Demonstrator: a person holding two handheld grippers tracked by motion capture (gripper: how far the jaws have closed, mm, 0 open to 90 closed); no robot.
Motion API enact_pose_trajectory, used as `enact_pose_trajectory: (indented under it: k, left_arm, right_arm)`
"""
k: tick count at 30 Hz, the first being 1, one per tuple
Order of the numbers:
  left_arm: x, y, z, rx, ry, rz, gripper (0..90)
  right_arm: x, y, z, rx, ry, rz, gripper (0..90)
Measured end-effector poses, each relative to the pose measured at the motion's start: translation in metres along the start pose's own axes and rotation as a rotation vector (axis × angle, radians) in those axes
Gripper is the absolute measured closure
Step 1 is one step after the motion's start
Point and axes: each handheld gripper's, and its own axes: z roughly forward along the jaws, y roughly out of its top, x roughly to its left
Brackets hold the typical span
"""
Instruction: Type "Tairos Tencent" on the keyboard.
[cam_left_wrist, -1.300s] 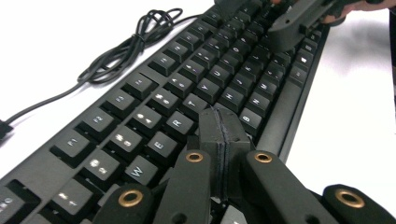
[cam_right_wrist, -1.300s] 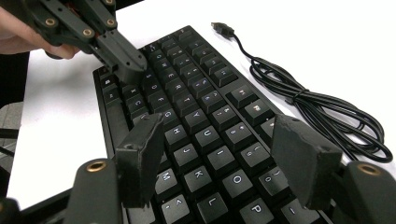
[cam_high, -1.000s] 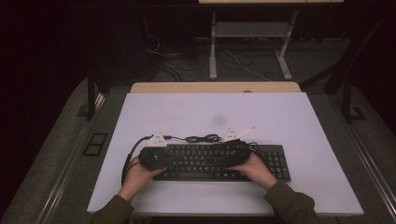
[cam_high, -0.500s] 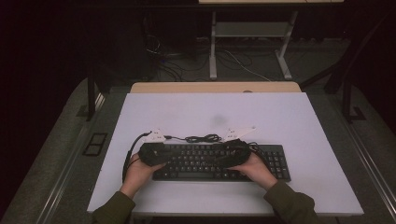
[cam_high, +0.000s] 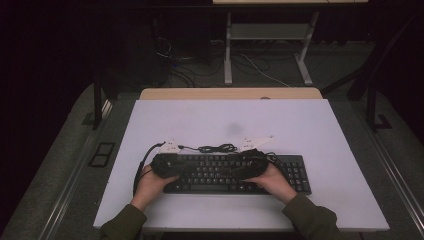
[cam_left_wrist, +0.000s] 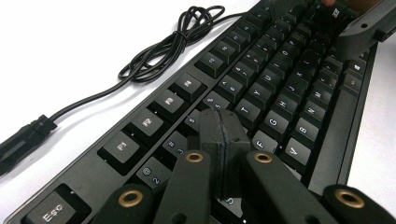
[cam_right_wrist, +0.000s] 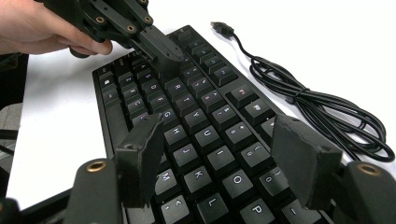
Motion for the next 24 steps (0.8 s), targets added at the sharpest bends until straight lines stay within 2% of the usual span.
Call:
enact_pose_trajectory:
  k: [11, 15, 24]
  left_arm:
    - [0.001, -0.002, 0.001, 0.007, -0.012, -0.011, 89.4]
    - [-0.001, 0.000, -0.002, -0.004, -0.009, -0.004, 89.4]
    - [-0.003, 0.000, -0.009, -0.032, -0.005, -0.020, 89.4]
  right_arm:
    - [0.000, 0.000, -0.001, 0.000, -0.001, 0.000, 34.3]
    - [-0.001, 0.000, -0.001, -0.004, -0.003, 0.000, 34.2]
    - [-0.001, 0.001, -0.002, -0.005, -0.005, 0.003, 34.2]
